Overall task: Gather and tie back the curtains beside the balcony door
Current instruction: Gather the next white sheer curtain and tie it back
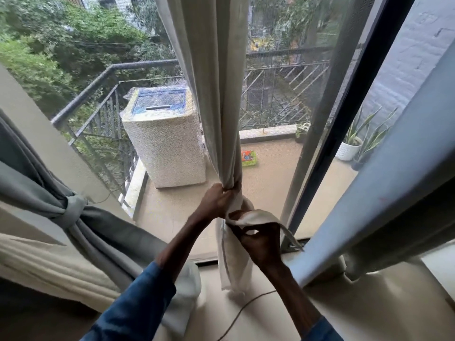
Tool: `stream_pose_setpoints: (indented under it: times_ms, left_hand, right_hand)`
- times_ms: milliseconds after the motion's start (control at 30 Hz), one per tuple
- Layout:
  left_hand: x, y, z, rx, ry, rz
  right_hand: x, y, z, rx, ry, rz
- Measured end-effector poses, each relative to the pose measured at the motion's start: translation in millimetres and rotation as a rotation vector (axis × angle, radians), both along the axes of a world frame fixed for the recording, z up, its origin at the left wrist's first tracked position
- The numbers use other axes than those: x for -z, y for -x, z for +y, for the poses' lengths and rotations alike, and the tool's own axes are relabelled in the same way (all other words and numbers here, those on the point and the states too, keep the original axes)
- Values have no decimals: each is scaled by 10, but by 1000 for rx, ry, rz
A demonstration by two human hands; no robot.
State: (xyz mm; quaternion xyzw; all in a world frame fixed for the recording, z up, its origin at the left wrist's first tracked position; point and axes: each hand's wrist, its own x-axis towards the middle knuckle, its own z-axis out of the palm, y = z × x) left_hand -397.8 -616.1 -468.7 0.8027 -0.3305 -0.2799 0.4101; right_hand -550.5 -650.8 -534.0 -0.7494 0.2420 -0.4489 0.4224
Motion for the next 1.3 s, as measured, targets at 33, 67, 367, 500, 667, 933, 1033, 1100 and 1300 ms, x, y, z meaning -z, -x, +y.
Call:
stream_pose_setpoints:
  times_ms: [33, 67, 367, 500, 667, 933, 1033, 1100, 1300]
  left_hand:
    - [-10, 12, 18, 24, 18, 63]
    - [-30, 28, 32, 69, 33, 116]
    - [108, -221, 88, 181, -52, -192]
    - [99, -244, 132, 211, -60, -231]
    - [71, -250, 175, 272, -67, -298]
    - [88, -265, 326, 428, -33, -383]
    - [32, -188, 354, 501, -79, -450]
    - [-3, -150, 381, 529, -115, -513]
    - [-149, -175, 540, 494, -326, -767]
  right_hand:
    - [14, -9, 27, 19, 17, 6]
    - [48, -22, 39, 23, 7, 11]
    - [126, 40, 82, -429, -672, 241]
    - [95, 130, 77, -556, -988, 189]
    - [269, 201, 43, -433, -1117, 474]
    - [-38, 125, -345, -105, -242, 329]
    - [-81, 32, -416, -292, -165, 305]
    - [-61, -37, -398, -424, -124, 342]
    - [19, -76, -253, -499, -107, 302]
